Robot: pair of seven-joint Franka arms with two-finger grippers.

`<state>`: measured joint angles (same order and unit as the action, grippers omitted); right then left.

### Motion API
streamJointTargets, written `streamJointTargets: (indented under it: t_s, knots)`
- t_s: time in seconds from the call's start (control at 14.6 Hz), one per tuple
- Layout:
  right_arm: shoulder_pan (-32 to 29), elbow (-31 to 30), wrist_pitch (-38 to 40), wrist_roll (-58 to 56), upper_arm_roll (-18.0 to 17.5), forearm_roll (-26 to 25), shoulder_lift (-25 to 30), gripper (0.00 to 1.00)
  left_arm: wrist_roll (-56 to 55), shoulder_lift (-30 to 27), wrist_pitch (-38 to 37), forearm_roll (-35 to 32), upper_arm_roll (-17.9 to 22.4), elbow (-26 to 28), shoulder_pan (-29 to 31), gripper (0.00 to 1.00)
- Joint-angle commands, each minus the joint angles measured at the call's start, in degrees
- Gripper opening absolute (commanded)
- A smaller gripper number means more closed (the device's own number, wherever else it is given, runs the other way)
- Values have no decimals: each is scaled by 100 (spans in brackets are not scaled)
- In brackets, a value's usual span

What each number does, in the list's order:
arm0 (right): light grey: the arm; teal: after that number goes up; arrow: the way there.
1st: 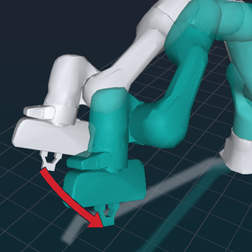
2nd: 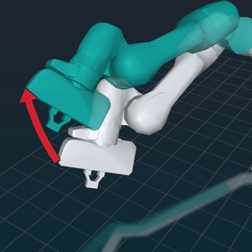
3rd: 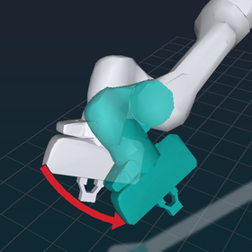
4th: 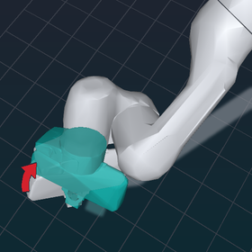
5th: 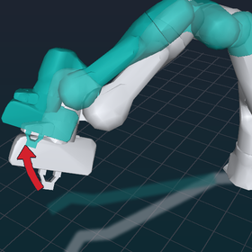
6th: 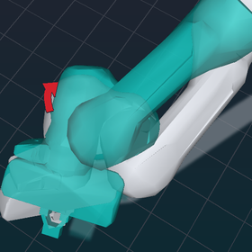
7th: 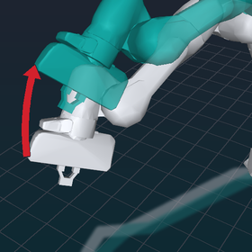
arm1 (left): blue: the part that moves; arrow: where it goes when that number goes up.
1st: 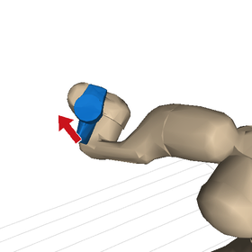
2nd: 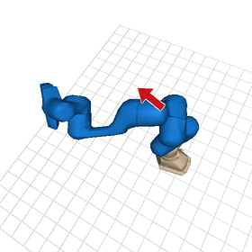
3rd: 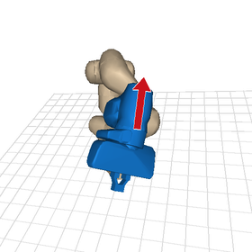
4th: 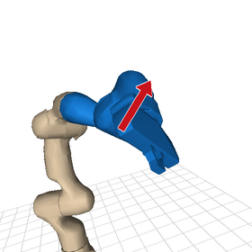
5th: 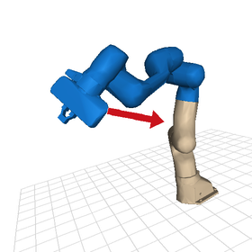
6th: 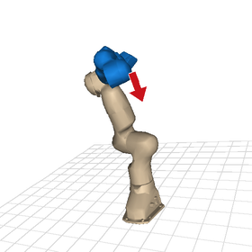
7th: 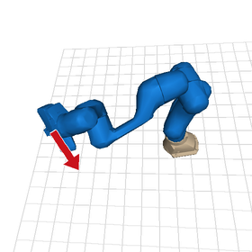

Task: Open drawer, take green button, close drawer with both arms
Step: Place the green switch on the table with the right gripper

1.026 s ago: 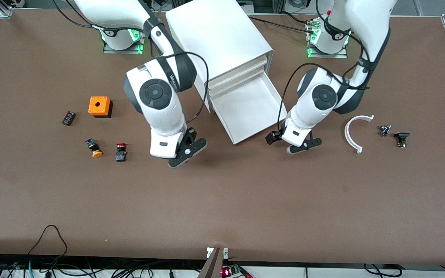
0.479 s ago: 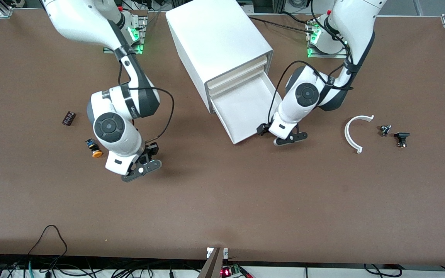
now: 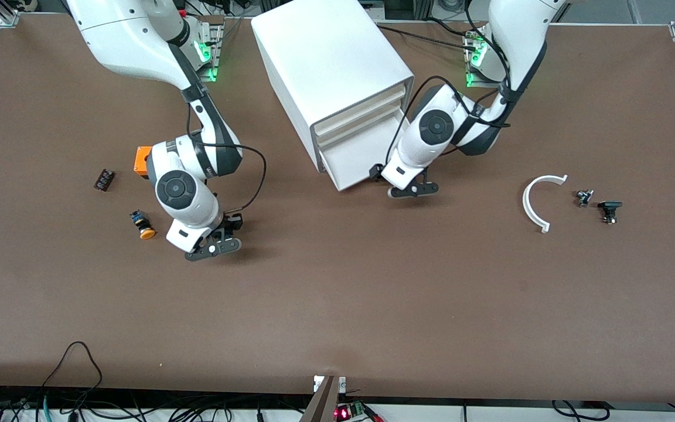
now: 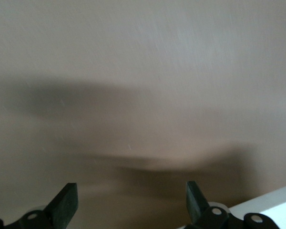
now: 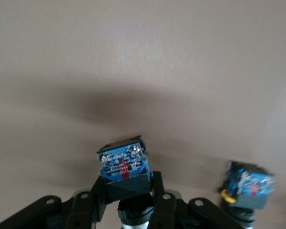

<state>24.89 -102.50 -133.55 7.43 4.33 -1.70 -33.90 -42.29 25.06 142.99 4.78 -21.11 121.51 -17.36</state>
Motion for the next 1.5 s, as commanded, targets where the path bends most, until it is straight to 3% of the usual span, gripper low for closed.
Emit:
streamJointTargets:
  t_s: [0.0, 0.14, 0.21, 0.27, 0.41, 0.68, 0.96, 1.16, 1.3, 1.44]
  knots:
    - [-10, -778, -521, 294, -73, 47, 384, 23, 54, -265, -315, 75, -270, 163, -22, 100]
    - [-10, -973, -742, 618, -99, 47, 384, 29, 63, -265, -430, 67, -420, 189, -22, 100]
    - [-10, -965, -717, 828, -178, 55, 401, 59, 63, -265, -430, 75, -490, 189, -22, 100]
    - [-10, -930, -699, 1092, -205, 55, 471, 100, 63, -265, -439, 76, -561, 206, -22, 100]
    - [-10, -763, -367, 1462, -214, 55, 646, 100, 63, -265, -439, 76, -675, 277, -22, 100]
    - [-19, 97, 1108, 1472, -205, 64, 1007, 100, 63, -405, -430, 76, -667, 259, 127, 100]
    - [-36, 1064, 2436, 1472, -126, 47, 1227, 100, 89, -809, -246, -82, -588, 50, 802, 100]
    - [-124, 1871, 3271, 1446, 163, 38, 1324, 100, 351, -1134, -298, -91, -229, -320, 1348, 100]
    - [-290, 2103, 3502, 1411, 296, 38, 1446, 100, 1323, -1310, -770, -91, 35, -609, 1612, 100]
    - [-939, 2059, 3511, 1315, 69, 47, 1753, 100, 2221, -1503, -1560, -74, 281, -1126, 1832, 100]
